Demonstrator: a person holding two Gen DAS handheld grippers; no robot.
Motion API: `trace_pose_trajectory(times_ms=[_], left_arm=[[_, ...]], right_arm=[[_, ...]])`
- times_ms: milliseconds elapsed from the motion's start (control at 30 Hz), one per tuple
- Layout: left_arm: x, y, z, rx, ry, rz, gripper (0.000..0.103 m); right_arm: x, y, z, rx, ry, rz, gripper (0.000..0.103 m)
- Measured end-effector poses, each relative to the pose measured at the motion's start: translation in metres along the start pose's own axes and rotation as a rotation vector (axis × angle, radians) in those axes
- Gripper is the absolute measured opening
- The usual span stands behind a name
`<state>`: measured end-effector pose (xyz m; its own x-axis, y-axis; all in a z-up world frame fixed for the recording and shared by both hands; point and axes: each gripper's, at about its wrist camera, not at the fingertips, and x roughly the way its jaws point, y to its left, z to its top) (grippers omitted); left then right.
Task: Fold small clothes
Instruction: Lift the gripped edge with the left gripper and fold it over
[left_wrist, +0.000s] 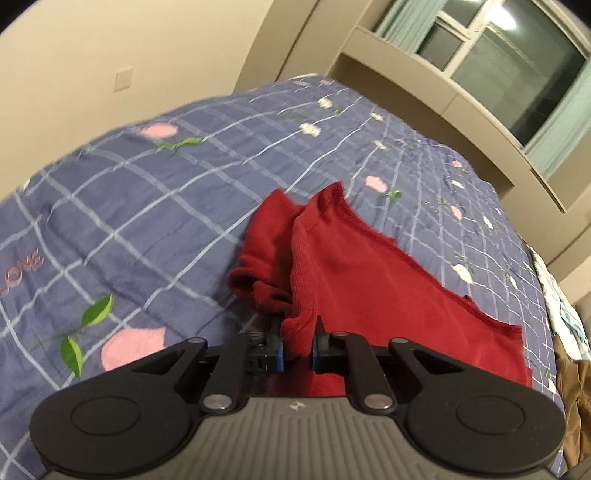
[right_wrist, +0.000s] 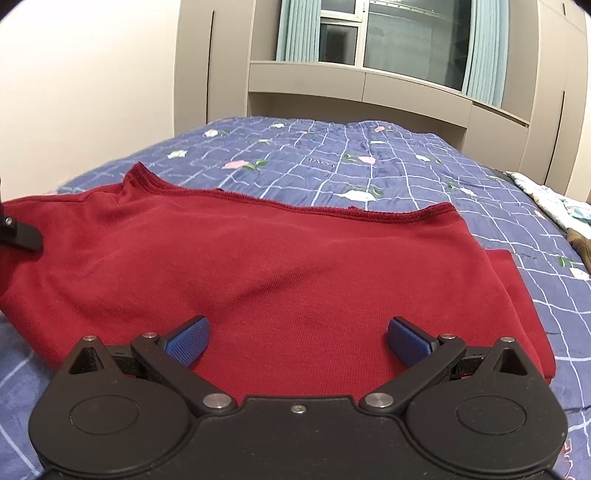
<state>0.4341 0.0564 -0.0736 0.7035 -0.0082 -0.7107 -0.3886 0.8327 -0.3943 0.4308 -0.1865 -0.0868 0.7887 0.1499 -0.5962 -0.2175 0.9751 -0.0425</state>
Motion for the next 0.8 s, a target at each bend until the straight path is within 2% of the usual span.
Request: trace_pose_trajectory(times_ms=[133,267,633,800], left_arm=[[-0.012,-0.021,0.006,0.09,-0.03,-0.018,0.012],[-0.023,-0.043,0.011,0.162,-0.064,-0.038,0.012],[-0.037,-0.096,0.009,0.323,-0.086,-0.096,0.011],[-0.04,-0.118,0.0,0.396,-0.086,-0.125,0.011]], right_arm=[[-0.009,-0.007,-0.002,0.02,-0.003,0.01,0.103],[-0.019,-0.009,-0.008,-0.023,0.01,-0.004,0.103],[-0.046,-0.028,-0.027,-0.07,0.037,-0.041,0.103],[-0.062,-0.044,-0.041,-0.031,0.078,0.03,0.103]])
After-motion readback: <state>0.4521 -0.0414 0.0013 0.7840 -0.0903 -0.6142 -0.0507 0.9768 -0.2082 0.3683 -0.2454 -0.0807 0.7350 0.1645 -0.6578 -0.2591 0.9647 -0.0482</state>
